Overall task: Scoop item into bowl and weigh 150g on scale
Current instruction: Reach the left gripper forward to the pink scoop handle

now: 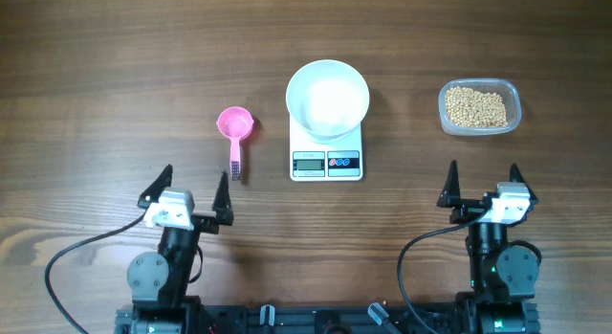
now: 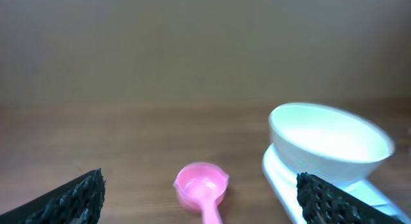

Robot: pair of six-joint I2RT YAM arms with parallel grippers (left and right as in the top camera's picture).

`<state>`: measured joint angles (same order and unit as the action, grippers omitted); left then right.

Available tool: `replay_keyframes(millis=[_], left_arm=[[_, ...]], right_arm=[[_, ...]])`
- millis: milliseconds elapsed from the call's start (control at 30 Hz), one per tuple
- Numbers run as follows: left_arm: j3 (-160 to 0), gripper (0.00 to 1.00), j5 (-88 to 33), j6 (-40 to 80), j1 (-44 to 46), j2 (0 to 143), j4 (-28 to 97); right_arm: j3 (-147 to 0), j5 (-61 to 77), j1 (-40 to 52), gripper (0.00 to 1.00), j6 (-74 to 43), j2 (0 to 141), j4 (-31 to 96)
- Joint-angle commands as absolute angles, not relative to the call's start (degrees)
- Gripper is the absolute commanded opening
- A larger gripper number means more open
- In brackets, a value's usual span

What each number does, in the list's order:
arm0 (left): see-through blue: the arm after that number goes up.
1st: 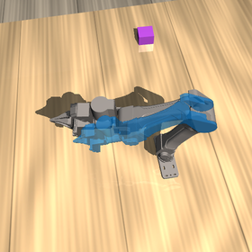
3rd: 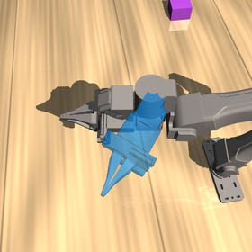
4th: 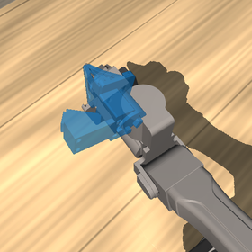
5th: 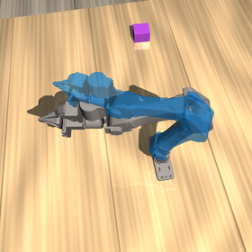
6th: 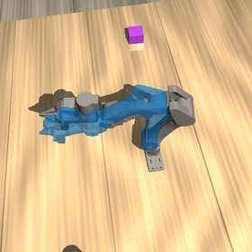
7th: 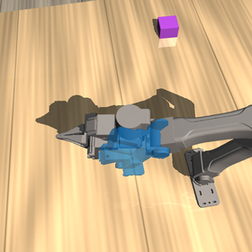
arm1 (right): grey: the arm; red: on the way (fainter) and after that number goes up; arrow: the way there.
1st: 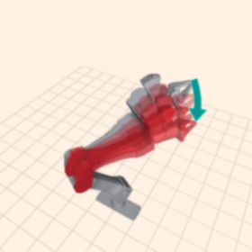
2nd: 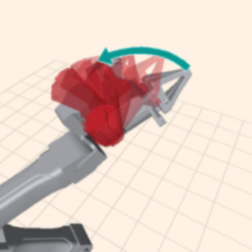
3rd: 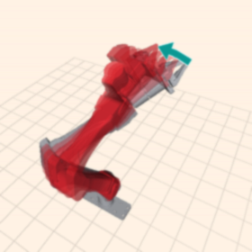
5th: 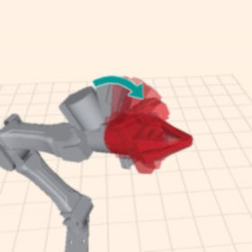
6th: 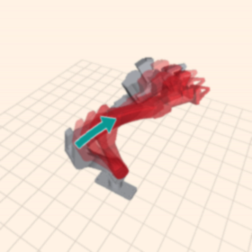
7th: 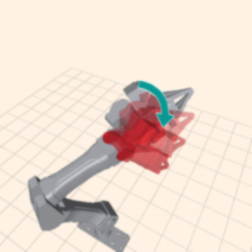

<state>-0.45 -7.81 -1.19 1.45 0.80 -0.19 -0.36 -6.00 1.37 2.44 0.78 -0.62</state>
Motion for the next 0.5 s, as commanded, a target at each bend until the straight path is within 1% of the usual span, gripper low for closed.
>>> replay_keyframes(millis=[0,100,233,267,300,367,433,467], left_arm=[[-0.34,1.0,-16.16,5.23,1.65,0.16,-4.75],[-0.73,1.0,-20.14,8.21,1.65,0.16,-6.68],[-5.72,1.0,-18.76,7.77,1.61,0.78,-5.48],[-8.21,1.0,-17.17,7.64,1.58,1.87,-3.29],[-10.79,1.0,-16.88,6.37,1.58,3.27,-0.25],[-21.21,1.0,-15.62,6.24,1.5,11.84,13.26],[-34.48,1.0,-15.03,6.26,1.5,28.42,29.1],[-39.42,1.0,-18.85,6.26,1.5,36.14,31.81]], right_arm=[[-0.3,-5.08,1.69,1.0,1.93,0.54,-0.8],[-0.3,-5.08,1.69,1.0,1.93,0.54,-0.8],[-0.3,-5.08,1.69,1.0,1.91,0.54,-0.8],[-0.3,-5.06,1.69,1.0,1.93,0.54,-0.8],[-0.3,-5.08,1.69,1.0,1.93,0.54,-0.82],[-0.3,-5.06,1.69,1.0,1.93,0.54,-0.8],[-0.3,-5.06,1.69,1.0,1.91,0.54,-0.8],[-0.3,-5.08,1.69,1.0,1.93,0.54,-0.8]])
